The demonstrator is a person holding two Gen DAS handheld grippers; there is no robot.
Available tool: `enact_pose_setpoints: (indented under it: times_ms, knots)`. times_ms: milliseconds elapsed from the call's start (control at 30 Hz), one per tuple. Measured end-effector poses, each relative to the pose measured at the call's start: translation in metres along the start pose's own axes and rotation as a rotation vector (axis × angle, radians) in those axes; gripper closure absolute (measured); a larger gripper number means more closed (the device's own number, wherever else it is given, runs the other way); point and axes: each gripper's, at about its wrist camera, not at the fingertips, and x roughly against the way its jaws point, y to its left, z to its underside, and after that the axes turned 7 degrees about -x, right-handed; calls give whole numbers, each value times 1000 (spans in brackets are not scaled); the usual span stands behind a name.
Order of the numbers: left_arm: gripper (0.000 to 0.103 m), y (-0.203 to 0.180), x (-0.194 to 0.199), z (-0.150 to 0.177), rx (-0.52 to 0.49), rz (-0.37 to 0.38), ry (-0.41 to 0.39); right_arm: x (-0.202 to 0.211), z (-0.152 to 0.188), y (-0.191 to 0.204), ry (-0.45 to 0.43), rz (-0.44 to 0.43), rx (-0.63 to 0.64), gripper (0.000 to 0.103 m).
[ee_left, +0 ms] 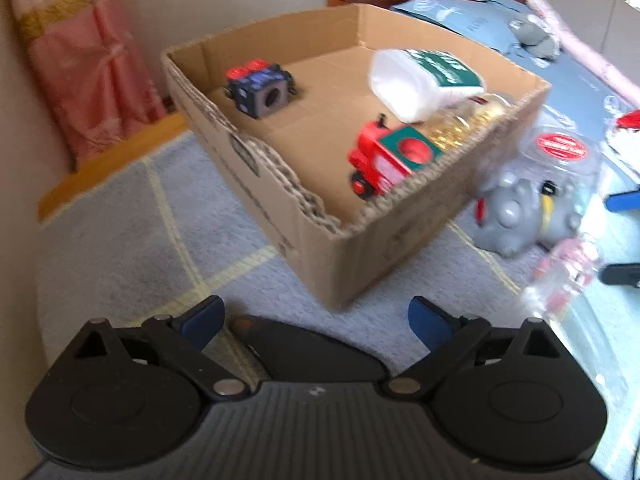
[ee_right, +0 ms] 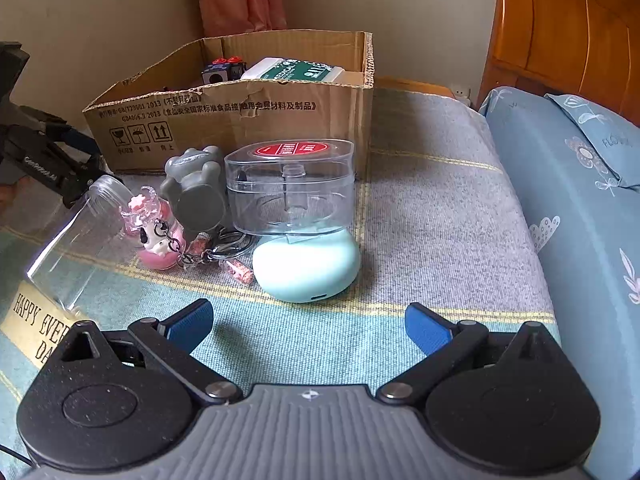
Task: Organize rigid objects
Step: 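Withdraw both tools from the box toward the black paddle and clear jars, then close the left gripper on the black paddle while the right gripper grasps the mint-green case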
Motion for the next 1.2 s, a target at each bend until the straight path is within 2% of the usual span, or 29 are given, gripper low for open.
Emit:
enact_pose_setpoints:
  times_ms: [200, 333, 433, 567, 767, 1000, 1067, 1200]
  knots:
    - [3, -11, 15, 10, -55, 45, 21, -1, 1, 1, -1, -1, 23, 0]
    - [2, -29, 24, 17, -136, 69, 40, -2, 4, 4, -7, -7, 84, 0]
    - [2, -34, 25, 15, -173, 50, 38, -4, 2, 1, -14, -32, 114, 0]
    - [2, -30, 25, 15, -145, 62, 31, -9, -4, 0, -21, -31, 111, 0]
    - [2, -21, 18, 7, -156, 39, 20, -15, -10, -1, -32, -35, 111, 0]
    - [2, -23, 10, -7, -234, 16, 0, -17, -11, -1, -38, -36, 111, 0]
    - [2, -23, 9, -10, -251, 25, 4, -17, -11, 0, -41, -37, 111, 0]
    - [2, -18, 4, -14, -254, 104, 30, -18, -11, -1, -44, -36, 108, 0]
